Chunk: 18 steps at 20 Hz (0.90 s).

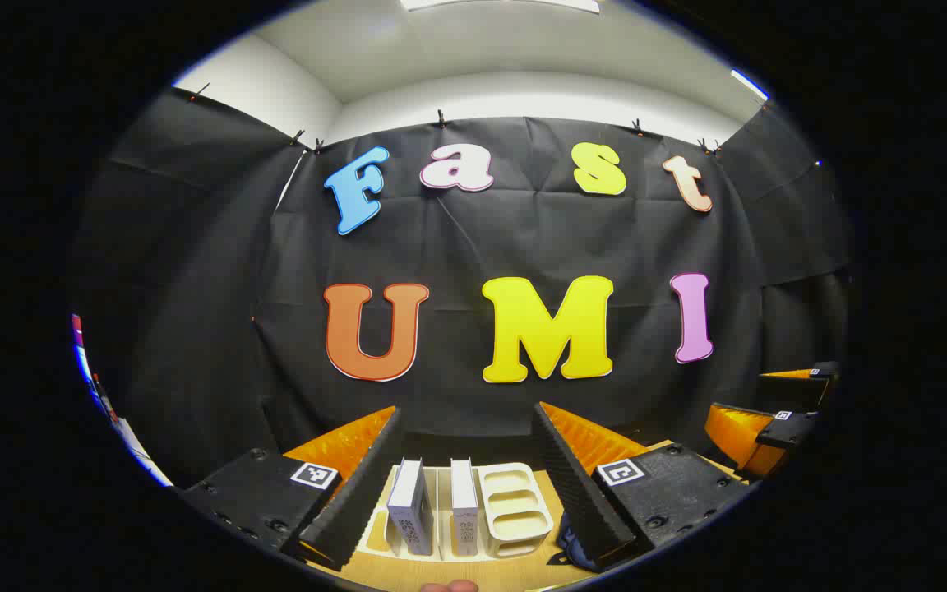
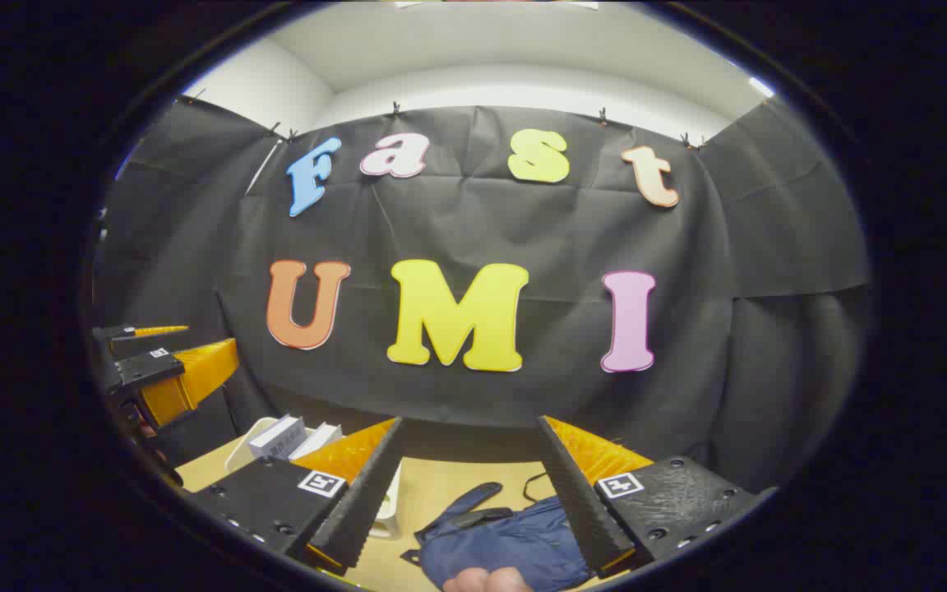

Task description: Open the schoolbag, grab two books from the bookshelf and put them into the schoolbag.

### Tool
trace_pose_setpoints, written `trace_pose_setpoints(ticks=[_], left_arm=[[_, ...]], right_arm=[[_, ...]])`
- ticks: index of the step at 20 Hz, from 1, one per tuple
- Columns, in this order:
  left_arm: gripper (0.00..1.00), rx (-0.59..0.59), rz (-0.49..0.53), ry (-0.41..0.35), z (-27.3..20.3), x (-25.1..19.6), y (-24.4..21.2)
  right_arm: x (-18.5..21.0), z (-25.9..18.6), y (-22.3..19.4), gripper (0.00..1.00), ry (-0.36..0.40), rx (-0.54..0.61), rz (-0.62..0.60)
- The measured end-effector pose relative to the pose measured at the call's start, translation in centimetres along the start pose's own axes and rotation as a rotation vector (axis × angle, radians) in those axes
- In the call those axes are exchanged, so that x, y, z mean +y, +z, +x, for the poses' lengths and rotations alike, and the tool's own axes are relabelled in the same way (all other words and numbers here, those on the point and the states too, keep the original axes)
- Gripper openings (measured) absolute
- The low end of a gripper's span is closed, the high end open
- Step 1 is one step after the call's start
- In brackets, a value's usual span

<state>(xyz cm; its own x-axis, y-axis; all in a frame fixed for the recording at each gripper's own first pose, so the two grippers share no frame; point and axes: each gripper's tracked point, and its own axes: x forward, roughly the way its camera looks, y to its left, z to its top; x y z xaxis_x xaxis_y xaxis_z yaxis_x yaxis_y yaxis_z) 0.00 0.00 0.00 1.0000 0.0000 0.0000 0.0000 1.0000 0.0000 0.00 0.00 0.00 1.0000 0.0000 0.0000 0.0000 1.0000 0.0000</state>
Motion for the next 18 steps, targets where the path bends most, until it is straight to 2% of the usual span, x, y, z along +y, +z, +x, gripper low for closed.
trace_pose_setpoints(ticks=[1,3,4,10,12,15,16,18], left_arm=[[0.98,0.005,0.002,0.003,-0.1,0.3,-0.2],[0.98,0.002,0.004,0.007,-0.2,0.6,-0.1],[0.98,0.0,0.005,0.008,-0.3,0.4,0.0],[0.98,0.024,-0.02,-0.008,-0.8,-0.1,-0.8],[0.98,0.028,-0.023,-0.005,-1.1,0.0,-1.0],[0.98,0.027,-0.022,-0.003,-1.2,0.2,-1.0],[0.98,0.026,-0.022,-0.004,-1.3,0.3,-1.0],[0.98,0.026,-0.021,-0.002,-1.4,0.4,-1.1]], right_arm=[[0.0,0.0,-0.2,0.95,0.003,0.01,0.001],[-0.4,0.1,-0.3,0.98,-0.001,0.012,0.002],[-0.5,0.0,-0.3,0.95,-0.004,0.012,0.003],[-1.2,-1.2,-1.7,0.97,-0.028,0.046,-0.007],[-1.3,-1.5,-2.4,0.93,-0.026,0.065,-0.017],[-1.4,-2.2,-3.3,0.98,-0.02,0.087,-0.031],[-1.6,-2.3,-3.9,0.95,-0.022,0.099,-0.035],[-1.7,-2.4,-5.2,0.95,-0.023,0.137,-0.037]])
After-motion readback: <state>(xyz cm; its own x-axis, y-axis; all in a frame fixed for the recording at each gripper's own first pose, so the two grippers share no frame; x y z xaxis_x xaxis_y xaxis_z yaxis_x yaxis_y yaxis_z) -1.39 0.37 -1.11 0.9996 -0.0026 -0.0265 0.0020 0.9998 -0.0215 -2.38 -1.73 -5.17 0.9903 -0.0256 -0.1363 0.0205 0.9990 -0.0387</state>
